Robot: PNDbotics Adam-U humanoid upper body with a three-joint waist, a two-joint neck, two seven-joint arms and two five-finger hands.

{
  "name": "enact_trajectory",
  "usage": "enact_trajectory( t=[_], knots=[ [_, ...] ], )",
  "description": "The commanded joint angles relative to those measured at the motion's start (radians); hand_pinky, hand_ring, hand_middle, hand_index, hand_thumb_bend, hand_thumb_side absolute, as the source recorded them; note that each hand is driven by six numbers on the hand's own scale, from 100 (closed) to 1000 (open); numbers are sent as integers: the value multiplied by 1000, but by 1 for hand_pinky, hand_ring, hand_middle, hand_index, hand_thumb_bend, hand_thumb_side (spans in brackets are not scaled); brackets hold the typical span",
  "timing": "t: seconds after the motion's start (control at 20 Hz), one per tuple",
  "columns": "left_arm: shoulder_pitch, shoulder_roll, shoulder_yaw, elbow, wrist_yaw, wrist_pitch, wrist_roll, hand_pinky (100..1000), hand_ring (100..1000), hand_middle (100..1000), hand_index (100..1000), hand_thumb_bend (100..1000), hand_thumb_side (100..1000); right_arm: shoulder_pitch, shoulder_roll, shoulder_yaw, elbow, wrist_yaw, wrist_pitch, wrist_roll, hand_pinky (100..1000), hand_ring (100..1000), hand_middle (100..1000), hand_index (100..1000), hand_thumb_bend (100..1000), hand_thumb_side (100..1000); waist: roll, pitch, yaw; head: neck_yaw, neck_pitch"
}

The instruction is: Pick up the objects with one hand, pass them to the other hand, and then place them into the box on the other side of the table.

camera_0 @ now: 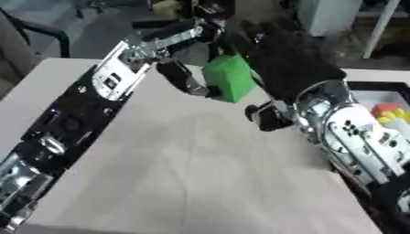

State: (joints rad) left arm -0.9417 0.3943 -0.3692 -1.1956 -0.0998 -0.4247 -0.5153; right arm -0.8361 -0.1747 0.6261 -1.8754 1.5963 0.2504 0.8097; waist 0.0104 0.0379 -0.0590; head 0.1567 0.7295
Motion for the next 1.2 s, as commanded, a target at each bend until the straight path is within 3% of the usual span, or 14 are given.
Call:
enact_trajectory(
  t=[0.05, 0.85, 1.05, 1.2],
  knots=[
    [-33, -10, -1, -17, 16, 5, -14, 672, 430, 375, 468, 100, 108, -18, 7, 1, 19, 0, 11, -22, 1000, 943, 977, 1000, 522, 217, 1, -9, 1, -1, 4],
    [-47, -42, -2, -40, 47, 27, -50, 674, 429, 374, 468, 100, 113, -9, 30, 28, 167, 24, 87, -67, 1000, 923, 955, 1000, 490, 195, 3, -7, 3, 1, 1],
    [-48, -40, 2, -48, 54, 31, -48, 674, 428, 374, 467, 100, 112, -6, 31, 32, 197, 23, 97, -71, 1000, 918, 946, 999, 462, 142, 3, -8, 2, 3, 1],
    [-48, -39, 4, -53, 59, 34, -48, 675, 428, 373, 467, 100, 113, -4, 32, 33, 217, 28, 104, -76, 1000, 899, 917, 939, 406, 100, 3, -8, 2, 5, 1]
  ],
)
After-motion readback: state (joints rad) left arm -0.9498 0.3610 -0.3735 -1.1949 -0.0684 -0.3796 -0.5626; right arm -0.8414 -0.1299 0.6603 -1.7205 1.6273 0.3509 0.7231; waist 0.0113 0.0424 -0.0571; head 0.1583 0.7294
